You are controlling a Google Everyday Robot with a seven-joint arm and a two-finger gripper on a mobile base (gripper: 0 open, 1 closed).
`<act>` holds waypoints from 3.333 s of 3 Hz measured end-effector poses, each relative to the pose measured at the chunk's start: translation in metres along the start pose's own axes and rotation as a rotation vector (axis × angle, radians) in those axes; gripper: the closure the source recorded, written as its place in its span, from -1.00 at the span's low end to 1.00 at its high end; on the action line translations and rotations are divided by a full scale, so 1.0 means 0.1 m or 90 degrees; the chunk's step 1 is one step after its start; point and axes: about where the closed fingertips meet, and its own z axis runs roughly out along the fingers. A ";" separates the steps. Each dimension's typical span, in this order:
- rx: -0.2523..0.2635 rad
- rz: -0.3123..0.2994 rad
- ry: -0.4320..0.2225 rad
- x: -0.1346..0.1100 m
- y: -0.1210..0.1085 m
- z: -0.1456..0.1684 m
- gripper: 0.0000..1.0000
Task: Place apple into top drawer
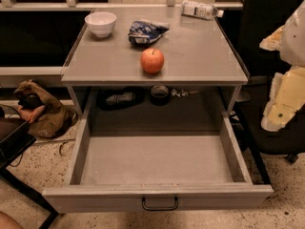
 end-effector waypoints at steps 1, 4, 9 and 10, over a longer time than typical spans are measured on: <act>0.000 0.000 0.000 0.00 0.00 0.00 -1.00; -0.009 -0.006 -0.044 -0.16 -0.35 0.50 -1.00; 0.012 -0.057 -0.291 -1.53 -1.69 1.36 -1.00; 0.003 -0.049 -0.303 -1.55 -1.82 1.57 -1.00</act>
Offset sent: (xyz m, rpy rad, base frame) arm 0.0309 0.0111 -0.0160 0.0357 0.0006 0.0426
